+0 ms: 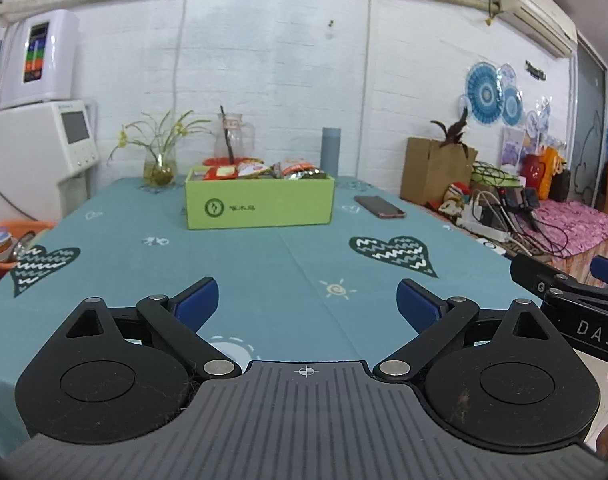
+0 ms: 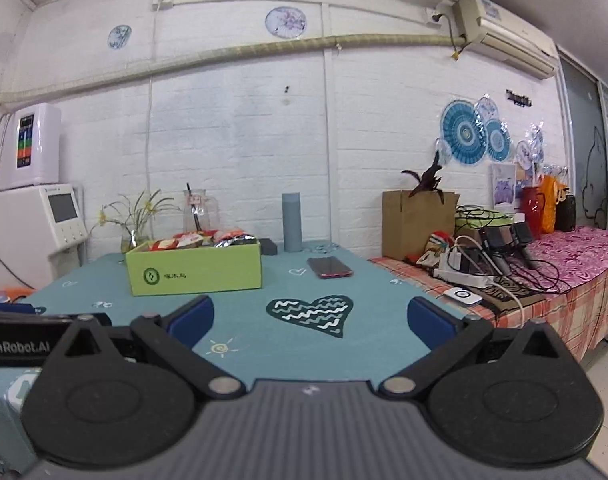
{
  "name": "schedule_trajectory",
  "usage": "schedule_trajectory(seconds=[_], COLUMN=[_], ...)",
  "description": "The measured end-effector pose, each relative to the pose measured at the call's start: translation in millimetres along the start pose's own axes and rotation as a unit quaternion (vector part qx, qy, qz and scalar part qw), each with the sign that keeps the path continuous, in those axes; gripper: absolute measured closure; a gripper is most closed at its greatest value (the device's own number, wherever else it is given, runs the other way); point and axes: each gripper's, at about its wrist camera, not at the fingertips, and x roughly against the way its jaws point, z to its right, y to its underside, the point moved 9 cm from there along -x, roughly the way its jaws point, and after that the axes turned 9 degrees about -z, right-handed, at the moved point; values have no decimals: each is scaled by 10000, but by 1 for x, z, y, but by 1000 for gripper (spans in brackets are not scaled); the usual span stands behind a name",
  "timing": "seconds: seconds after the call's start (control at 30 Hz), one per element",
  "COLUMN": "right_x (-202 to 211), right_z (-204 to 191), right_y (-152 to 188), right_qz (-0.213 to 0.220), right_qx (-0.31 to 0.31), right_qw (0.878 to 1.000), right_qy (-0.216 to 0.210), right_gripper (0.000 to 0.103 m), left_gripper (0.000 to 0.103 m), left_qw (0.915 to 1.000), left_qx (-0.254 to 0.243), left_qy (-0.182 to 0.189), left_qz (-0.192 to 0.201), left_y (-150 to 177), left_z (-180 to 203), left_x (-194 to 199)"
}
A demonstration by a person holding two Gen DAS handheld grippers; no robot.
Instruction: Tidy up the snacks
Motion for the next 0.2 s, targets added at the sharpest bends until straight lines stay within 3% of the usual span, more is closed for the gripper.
schedule_trajectory(seconds=[0.2], right_x=[2], right_z=[7], right_y=[26], right_qz=[-350], right_qx=[140], right_qw=[9993], right_qy=[-8], right_gripper=[0], left_gripper=[23], left_qw=[9999], left_qx=[126], left_qy=[-51], left_qz=[-87], left_y=[-2], left_z=[2], left_x=[-14])
